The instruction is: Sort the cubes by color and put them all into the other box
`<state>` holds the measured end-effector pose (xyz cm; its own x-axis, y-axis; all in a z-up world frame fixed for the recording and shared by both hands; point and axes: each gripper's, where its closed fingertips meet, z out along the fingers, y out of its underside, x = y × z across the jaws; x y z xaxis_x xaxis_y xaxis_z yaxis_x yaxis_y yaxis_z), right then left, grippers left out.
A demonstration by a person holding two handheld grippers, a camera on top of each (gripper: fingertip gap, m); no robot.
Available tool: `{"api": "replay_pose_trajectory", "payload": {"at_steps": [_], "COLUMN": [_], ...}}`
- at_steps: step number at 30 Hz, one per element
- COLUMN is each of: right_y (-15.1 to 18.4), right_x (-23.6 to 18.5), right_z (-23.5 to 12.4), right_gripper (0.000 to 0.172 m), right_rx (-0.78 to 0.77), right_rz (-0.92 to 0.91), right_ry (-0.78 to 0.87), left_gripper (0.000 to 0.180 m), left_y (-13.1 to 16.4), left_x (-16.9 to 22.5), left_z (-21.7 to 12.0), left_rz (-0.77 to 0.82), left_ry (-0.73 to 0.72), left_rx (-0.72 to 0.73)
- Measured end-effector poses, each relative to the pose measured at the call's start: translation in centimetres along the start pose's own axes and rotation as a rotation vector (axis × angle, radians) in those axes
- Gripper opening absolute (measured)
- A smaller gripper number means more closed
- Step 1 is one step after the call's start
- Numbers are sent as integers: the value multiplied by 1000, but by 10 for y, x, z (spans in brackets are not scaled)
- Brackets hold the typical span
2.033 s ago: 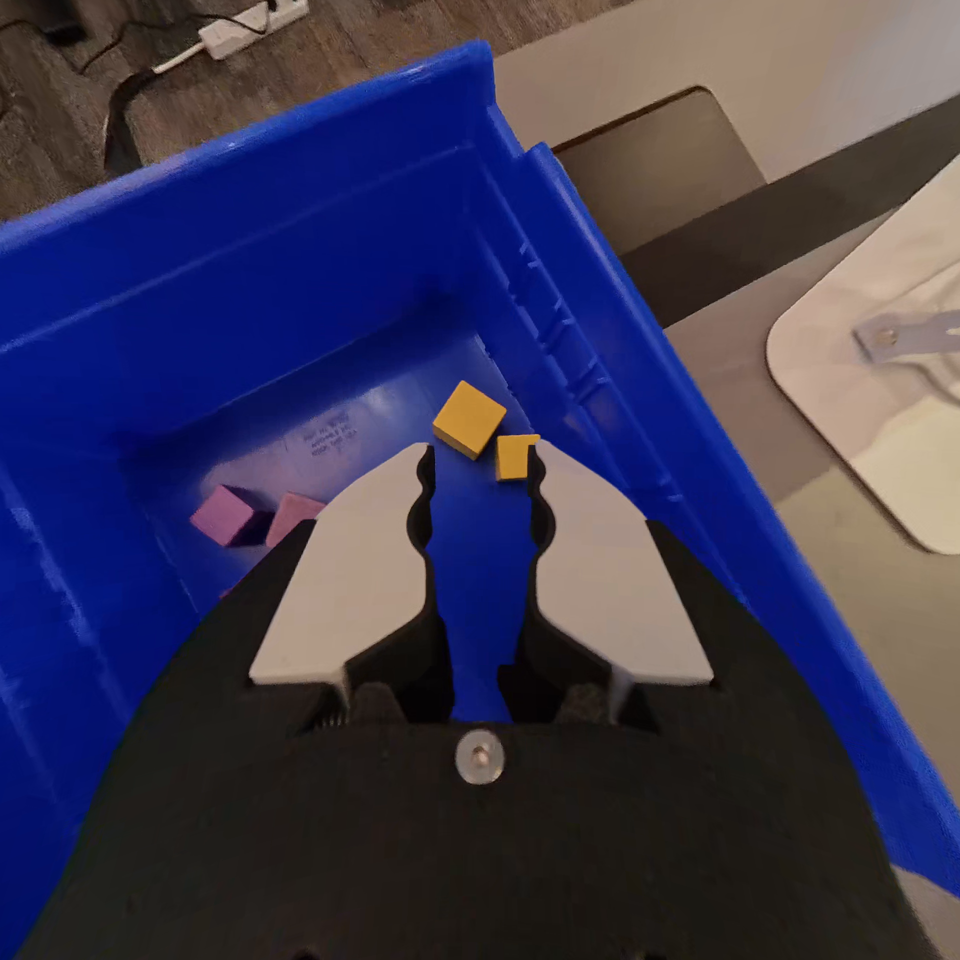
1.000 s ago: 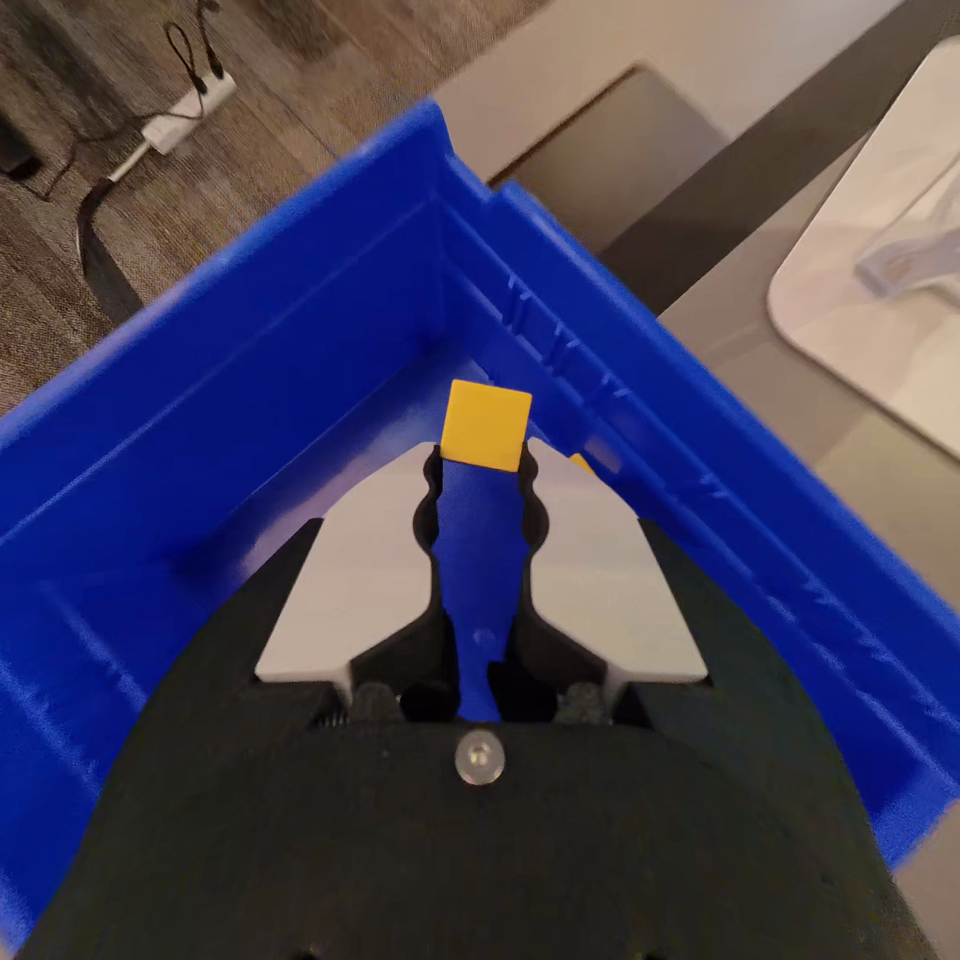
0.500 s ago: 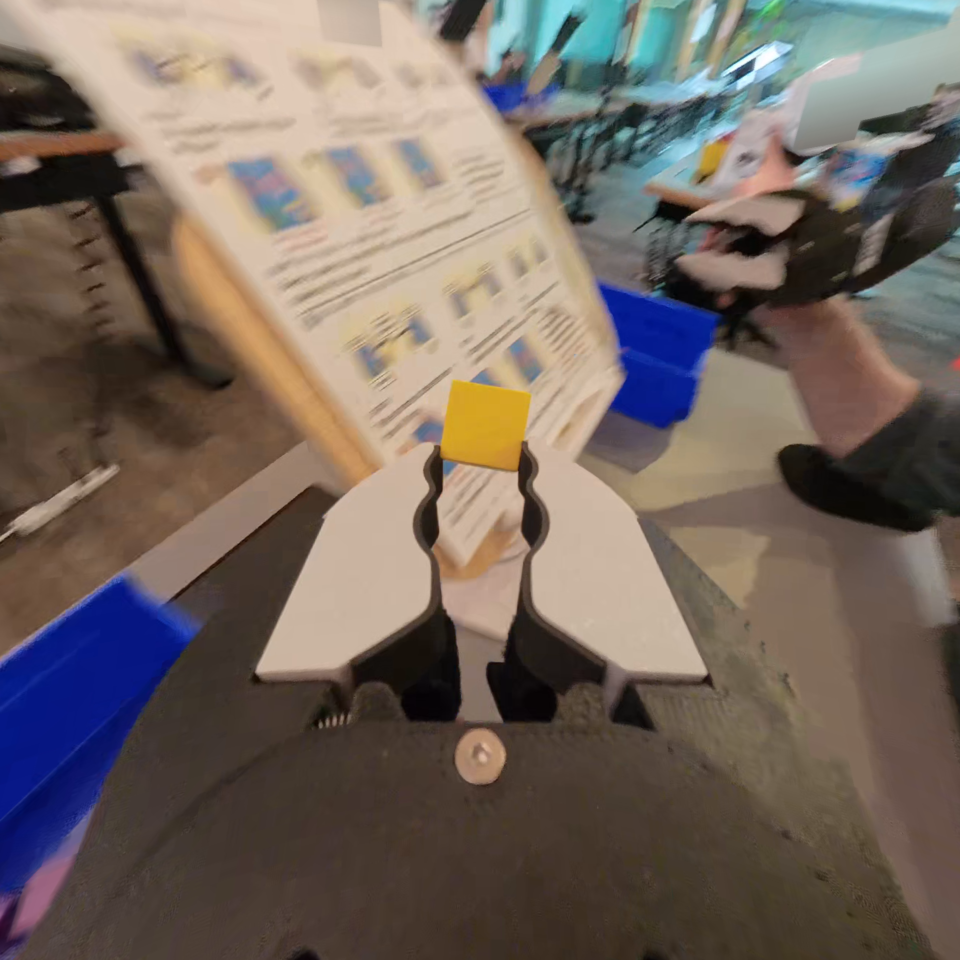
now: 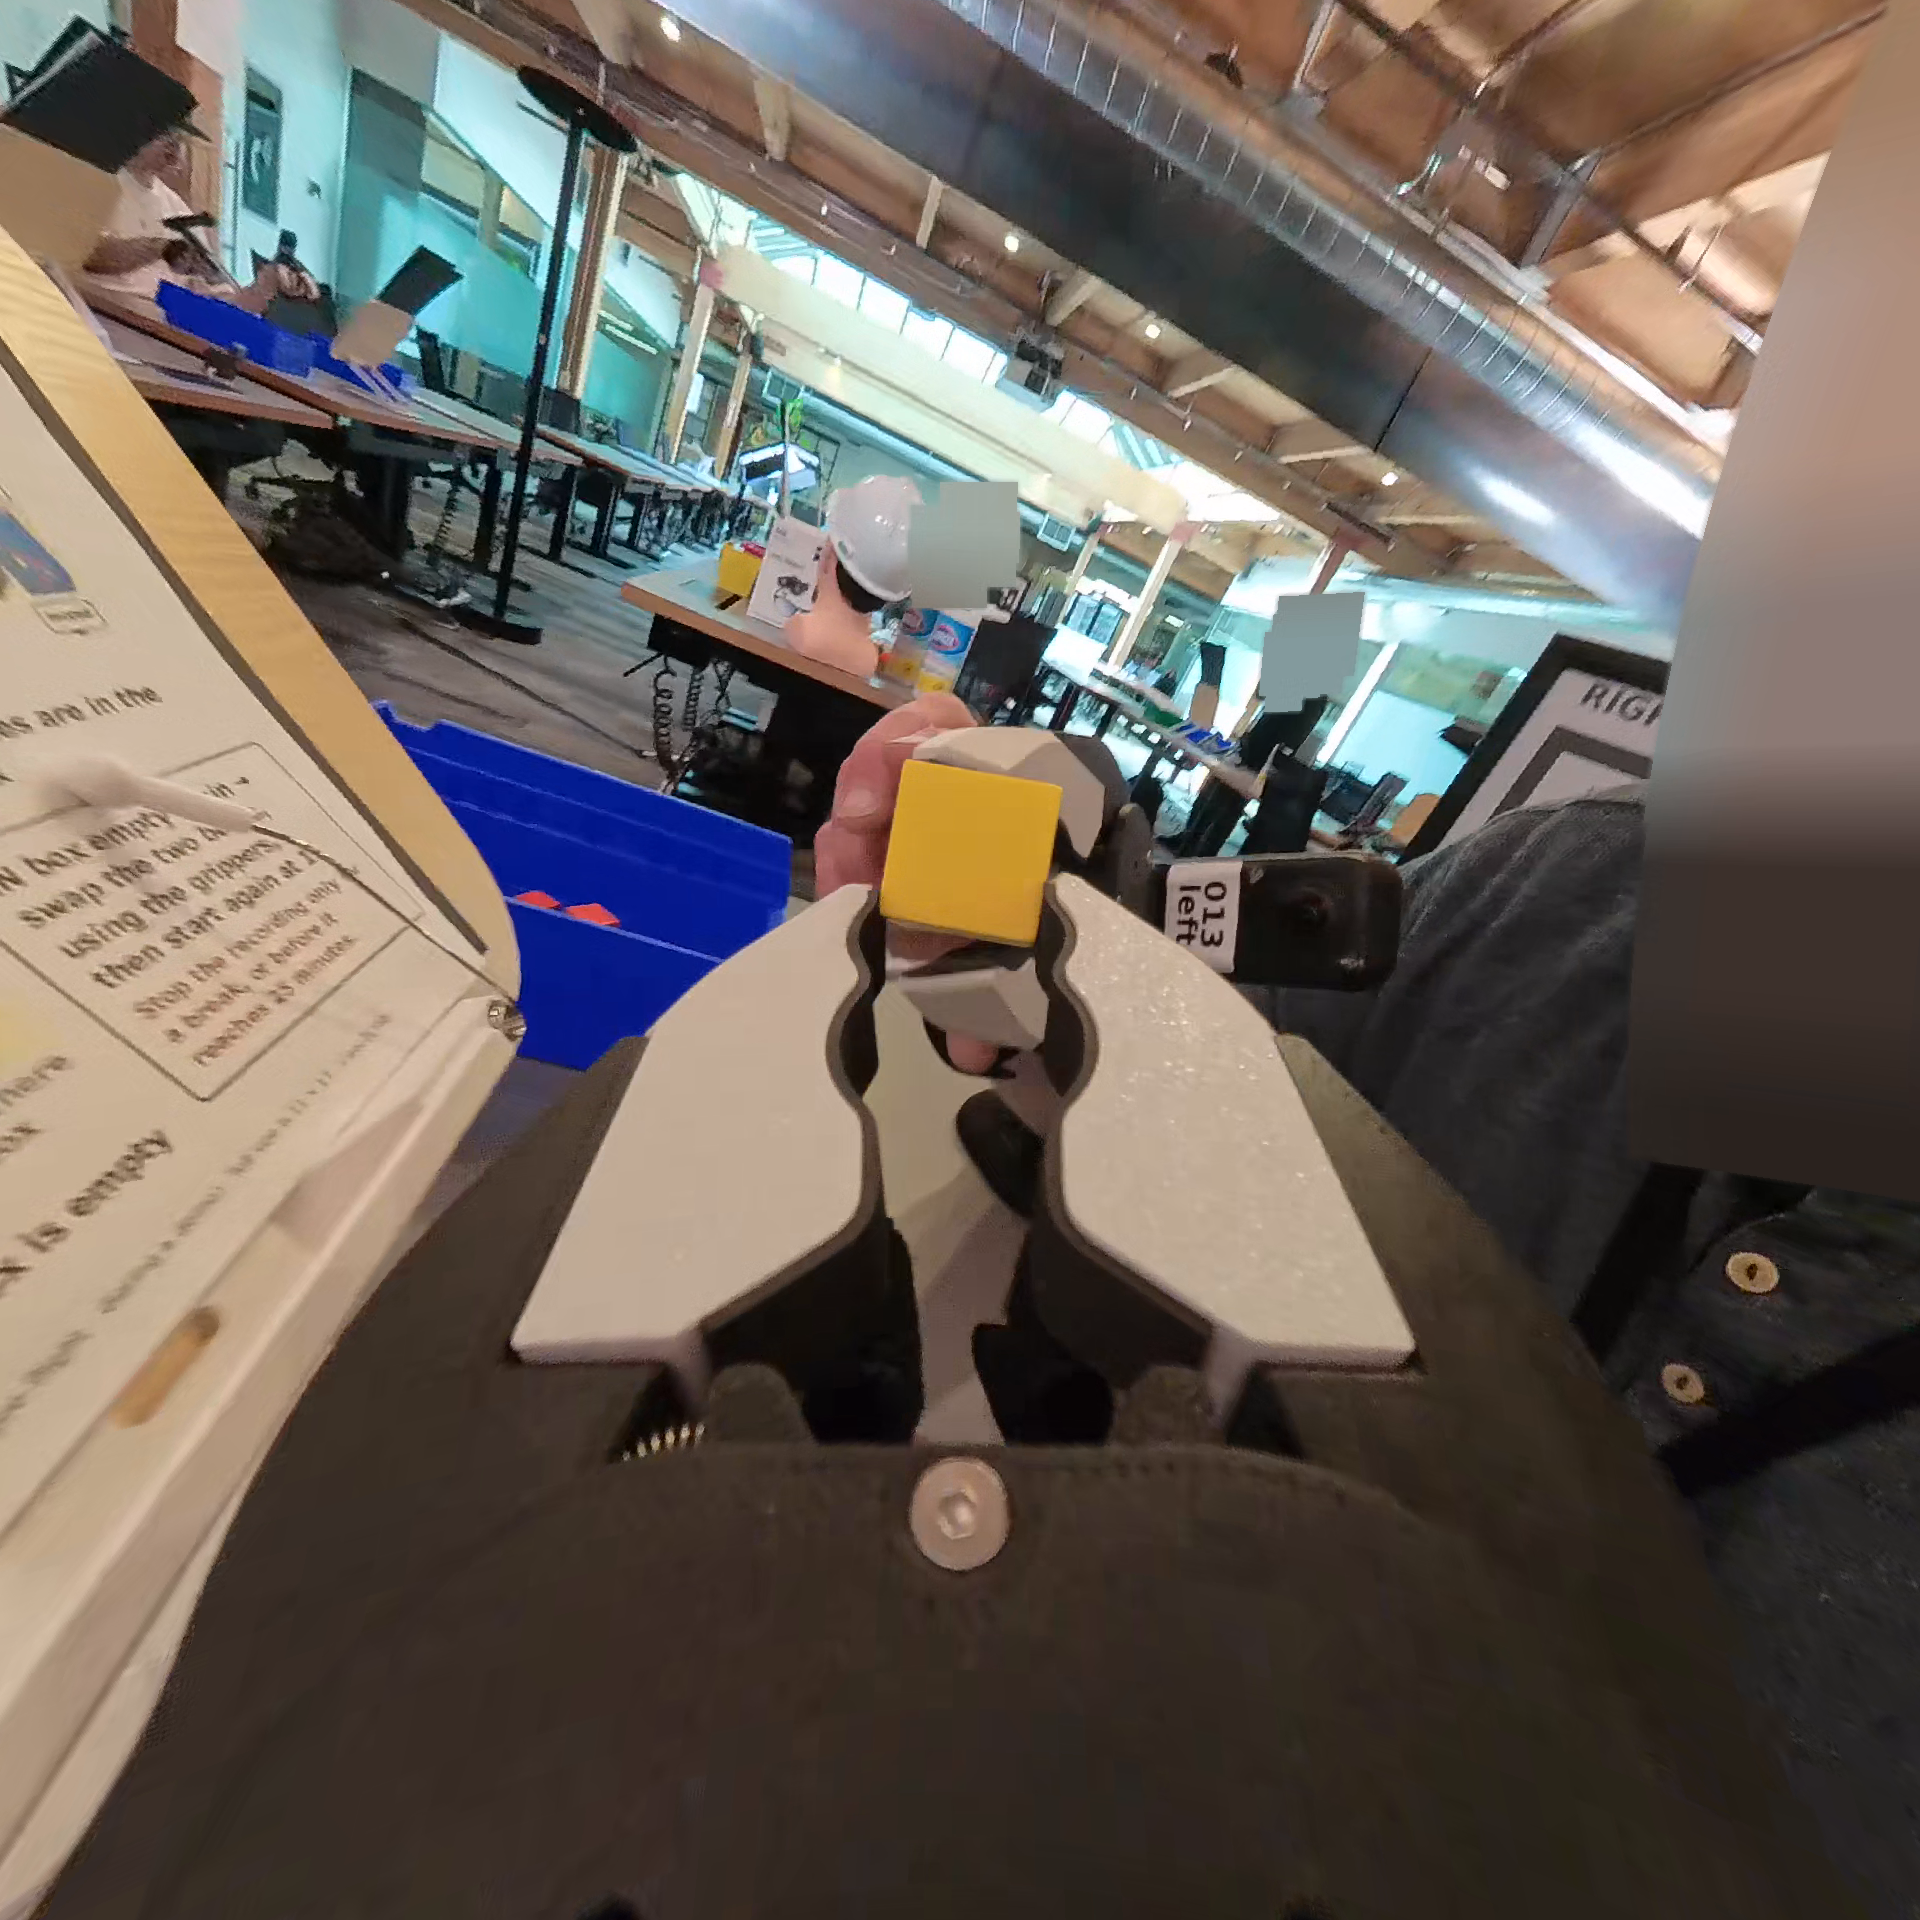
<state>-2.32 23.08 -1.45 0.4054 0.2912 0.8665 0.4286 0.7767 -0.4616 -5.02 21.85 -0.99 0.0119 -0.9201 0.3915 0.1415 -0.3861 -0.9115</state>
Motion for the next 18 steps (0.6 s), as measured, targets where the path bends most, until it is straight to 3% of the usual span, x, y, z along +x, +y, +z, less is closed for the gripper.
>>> {"api": "replay_pose_trajectory", "payload": {"at_steps": [6, 12, 18], "right_y": [-9, -11, -10], "right_x": [-13, -10, -10], "right_z": [4, 4, 4], "right_gripper": [53, 36, 34], "right_rx": [28, 17, 14], "right_rz": [7, -30, -54], "right_ry": [7, 67, 78], "left_gripper": [28, 28, 28], "left_y": [21, 26, 25], "left_x": [6, 13, 13], "left_z": [23, 31, 31], "left_rz": [-68, -79, -108], "left_ry": [67, 81, 96], "left_rx": [-20, -27, 3]}}
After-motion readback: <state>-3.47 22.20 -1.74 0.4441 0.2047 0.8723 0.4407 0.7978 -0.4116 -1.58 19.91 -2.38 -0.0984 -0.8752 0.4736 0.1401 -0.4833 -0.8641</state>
